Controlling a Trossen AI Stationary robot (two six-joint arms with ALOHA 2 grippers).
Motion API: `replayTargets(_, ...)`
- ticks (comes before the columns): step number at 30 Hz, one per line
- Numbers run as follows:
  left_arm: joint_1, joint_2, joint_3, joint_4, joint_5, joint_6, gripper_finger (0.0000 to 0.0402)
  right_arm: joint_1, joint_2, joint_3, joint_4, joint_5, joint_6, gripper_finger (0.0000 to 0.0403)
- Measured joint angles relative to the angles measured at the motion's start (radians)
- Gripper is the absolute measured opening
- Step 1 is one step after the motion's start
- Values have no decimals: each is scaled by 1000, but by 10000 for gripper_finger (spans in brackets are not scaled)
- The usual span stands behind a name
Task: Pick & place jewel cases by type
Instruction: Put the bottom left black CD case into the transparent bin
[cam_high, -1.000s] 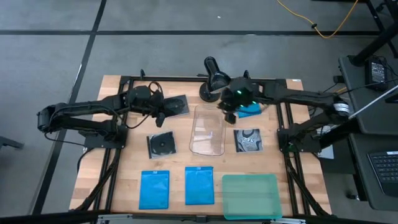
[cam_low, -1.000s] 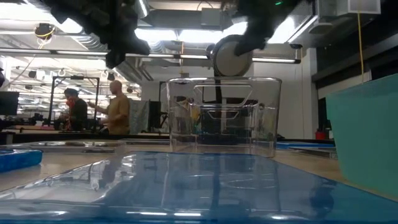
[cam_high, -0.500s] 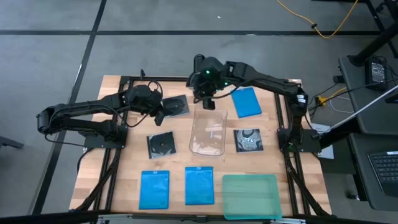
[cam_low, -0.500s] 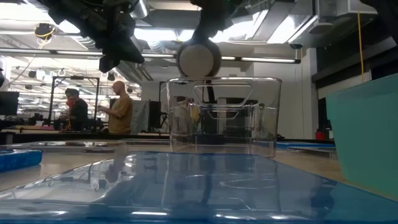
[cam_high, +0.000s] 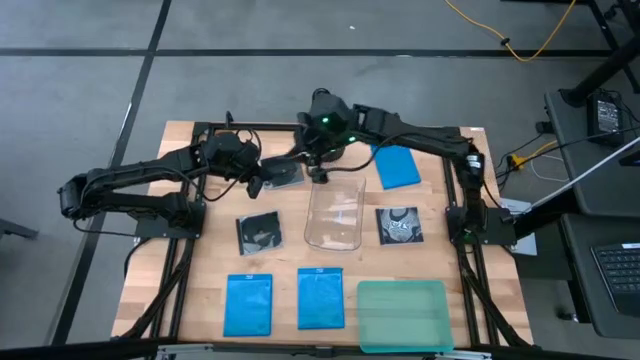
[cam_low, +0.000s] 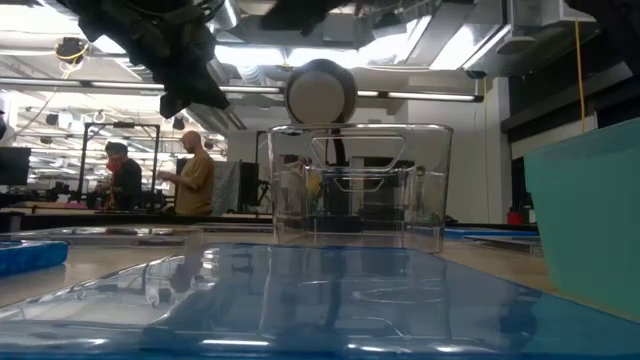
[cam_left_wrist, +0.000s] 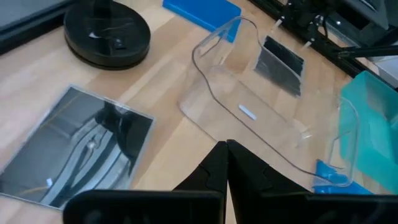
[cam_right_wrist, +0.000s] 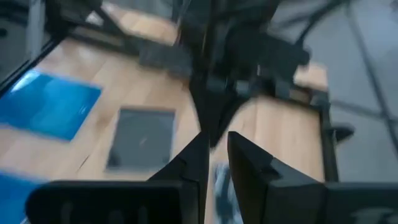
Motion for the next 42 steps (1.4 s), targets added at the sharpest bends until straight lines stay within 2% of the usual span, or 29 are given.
replayTargets(3,26,-10,0,-30,20,5,0,0,53,-1,50,-1,19,64)
replayTargets(7,58,-51,0,-112,48,8,0,0,134,49,32,-1,21,64)
replayTargets(11,88,-105,0,-168,45,25,0,0,226,149,-1,7,9,64)
replayTargets(15,114,-149,0,-203,42,27,0,2,319,260,-78,59,-5,64)
replayTargets(20,113,-160,-1,-300,39,15,0,18,339,231,-135,115,-2,64)
replayTargets(24,75,-151,-15,-362,46,6,0,46,347,232,-192,135,-56,64)
replayTargets(32,-31,-157,-15,-489,51,-70,0,89,361,232,-200,132,-54,64)
replayTargets(42,-254,-163,-15,-615,-8,-248,0,172,441,231,-228,131,-59,64)
